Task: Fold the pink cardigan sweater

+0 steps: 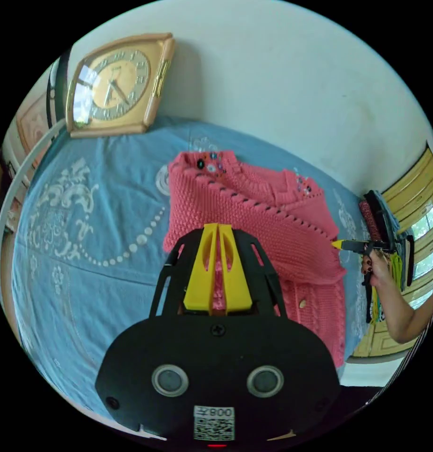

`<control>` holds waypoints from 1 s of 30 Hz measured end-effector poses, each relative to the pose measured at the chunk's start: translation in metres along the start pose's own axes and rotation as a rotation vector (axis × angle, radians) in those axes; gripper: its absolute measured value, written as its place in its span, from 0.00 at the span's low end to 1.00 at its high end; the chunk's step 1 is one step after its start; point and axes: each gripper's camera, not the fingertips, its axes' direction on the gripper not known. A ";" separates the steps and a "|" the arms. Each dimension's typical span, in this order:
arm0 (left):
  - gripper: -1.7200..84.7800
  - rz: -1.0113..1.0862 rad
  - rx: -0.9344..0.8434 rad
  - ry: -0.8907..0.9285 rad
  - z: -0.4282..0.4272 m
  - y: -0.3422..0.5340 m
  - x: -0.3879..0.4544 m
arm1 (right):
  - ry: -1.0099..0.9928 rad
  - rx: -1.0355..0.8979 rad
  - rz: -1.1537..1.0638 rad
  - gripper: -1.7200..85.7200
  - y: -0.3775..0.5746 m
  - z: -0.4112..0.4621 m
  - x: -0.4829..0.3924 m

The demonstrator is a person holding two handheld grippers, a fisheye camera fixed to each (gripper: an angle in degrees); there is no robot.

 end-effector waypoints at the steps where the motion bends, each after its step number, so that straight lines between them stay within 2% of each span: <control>1: 0.02 0.015 0.054 -0.013 -0.011 -0.007 -0.003 | 0.022 0.015 -0.013 0.02 0.000 -0.003 -0.004; 3: 0.02 0.011 0.099 -0.023 -0.016 -0.024 -0.013 | 0.094 0.055 -0.059 0.02 -0.005 -0.006 -0.016; 5: 0.02 0.005 0.082 -0.049 -0.006 -0.044 -0.029 | 0.124 0.007 -0.062 0.02 -0.014 0.005 -0.015; 7: 0.02 -0.012 -0.073 -0.138 0.024 -0.062 -0.050 | 0.123 -0.064 -0.029 0.02 -0.020 0.021 -0.008; 8: 0.02 -0.011 -0.083 -0.129 0.028 -0.063 -0.054 | 0.097 -0.054 -0.022 0.02 -0.021 0.019 -0.008; 11: 0.02 -0.062 -0.040 -0.061 0.010 -0.068 -0.066 | 0.144 0.044 -0.047 0.02 -0.016 -0.002 -0.018; 13: 0.02 -0.018 0.058 -0.052 -0.009 -0.074 -0.066 | 0.168 0.100 -0.043 0.02 -0.016 -0.011 -0.014; 17: 0.02 0.034 -0.039 -0.173 0.009 -0.092 -0.079 | 0.220 0.087 0.036 0.02 -0.030 -0.008 0.018; 21: 0.02 -0.063 -0.034 -0.085 0.005 -0.089 -0.114 | 0.102 0.136 0.077 0.02 -0.018 -0.019 0.030; 24: 0.02 -0.048 -0.020 -0.090 -0.005 -0.086 -0.118 | 0.148 0.195 0.030 0.02 -0.013 -0.028 0.023; 27: 0.02 -0.025 -0.029 -0.172 -0.008 -0.088 -0.124 | 0.211 0.216 0.038 0.02 -0.025 -0.026 0.032; 29: 0.02 -0.073 -0.062 -0.192 -0.002 -0.086 -0.141 | 0.209 0.150 0.070 0.02 -0.035 -0.014 0.044; 30: 0.02 -0.138 -0.036 -0.136 -0.004 -0.082 -0.155 | 0.171 0.153 0.085 0.02 -0.035 -0.012 0.049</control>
